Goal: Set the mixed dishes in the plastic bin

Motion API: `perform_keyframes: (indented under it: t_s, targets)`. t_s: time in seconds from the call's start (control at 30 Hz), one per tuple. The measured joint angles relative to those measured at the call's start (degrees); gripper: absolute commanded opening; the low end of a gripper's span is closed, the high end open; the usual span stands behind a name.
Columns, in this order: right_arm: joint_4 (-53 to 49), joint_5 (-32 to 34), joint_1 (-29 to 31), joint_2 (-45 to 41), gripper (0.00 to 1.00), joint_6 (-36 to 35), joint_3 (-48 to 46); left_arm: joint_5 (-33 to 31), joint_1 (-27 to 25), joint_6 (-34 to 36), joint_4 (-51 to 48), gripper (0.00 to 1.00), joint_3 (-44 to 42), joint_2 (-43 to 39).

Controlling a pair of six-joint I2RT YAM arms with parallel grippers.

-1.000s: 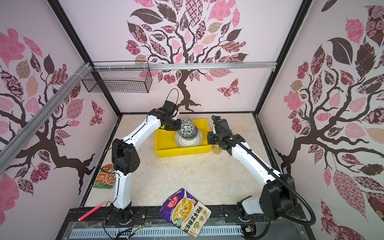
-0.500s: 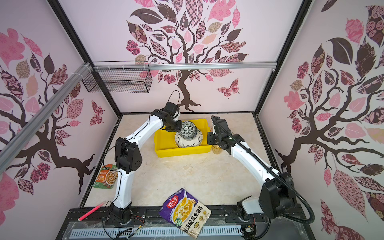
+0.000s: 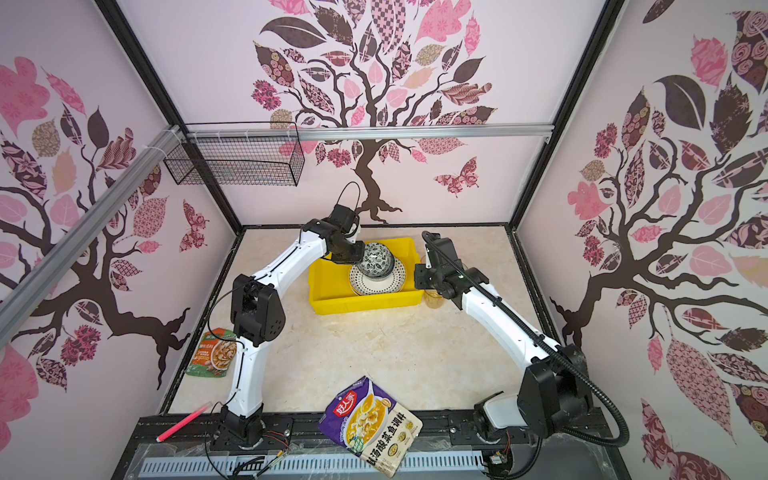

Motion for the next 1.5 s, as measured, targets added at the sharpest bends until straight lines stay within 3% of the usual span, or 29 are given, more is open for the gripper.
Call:
perform_keyframes:
  t_s: [1.5]
  targets:
    - [0.4, -4.0, 0.0, 3.6, 0.48, 0.7, 0.3, 0.6, 0.0, -1.7, 1.8, 0.18, 0.3, 2.0]
